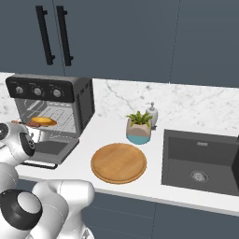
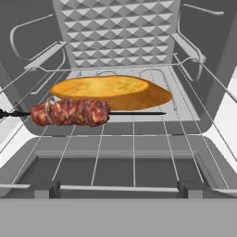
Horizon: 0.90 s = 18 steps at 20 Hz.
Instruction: Pick up the kebab skewer and baguette bread, and place them inside the toaster oven. Close the toaster oven door and start by setting the timer.
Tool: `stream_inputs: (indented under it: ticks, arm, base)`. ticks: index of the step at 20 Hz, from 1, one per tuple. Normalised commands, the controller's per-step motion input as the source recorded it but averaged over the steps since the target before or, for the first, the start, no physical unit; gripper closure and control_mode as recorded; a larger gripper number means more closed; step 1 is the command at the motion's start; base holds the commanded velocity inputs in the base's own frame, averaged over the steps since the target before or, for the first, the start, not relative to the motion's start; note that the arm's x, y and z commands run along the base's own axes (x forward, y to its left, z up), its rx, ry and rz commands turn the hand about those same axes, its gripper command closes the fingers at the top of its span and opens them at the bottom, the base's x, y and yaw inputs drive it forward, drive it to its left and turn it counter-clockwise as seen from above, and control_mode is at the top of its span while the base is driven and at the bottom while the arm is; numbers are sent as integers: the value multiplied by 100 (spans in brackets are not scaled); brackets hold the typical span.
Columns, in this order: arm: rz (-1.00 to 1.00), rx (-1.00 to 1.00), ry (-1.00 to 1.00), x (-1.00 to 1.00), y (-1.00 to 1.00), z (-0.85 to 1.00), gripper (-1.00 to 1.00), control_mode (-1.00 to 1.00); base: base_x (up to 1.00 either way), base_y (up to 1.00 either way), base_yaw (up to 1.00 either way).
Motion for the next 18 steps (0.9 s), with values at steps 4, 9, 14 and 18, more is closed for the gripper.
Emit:
stream_inputs:
  ticks: [4,9,14,18]
  arm:
    - [0,0,0,5,0,-12,-100,-100]
    - [0,0,0,10,0,-15,-100,-100]
    - [0,0,0,14,0,-8,-100,-100]
    - [0,0,0,19,0,0,-100,-100]
  base:
    - [0,0,0]
    - [0,0,0]
    - [0,0,0]
    - [0,0,0]
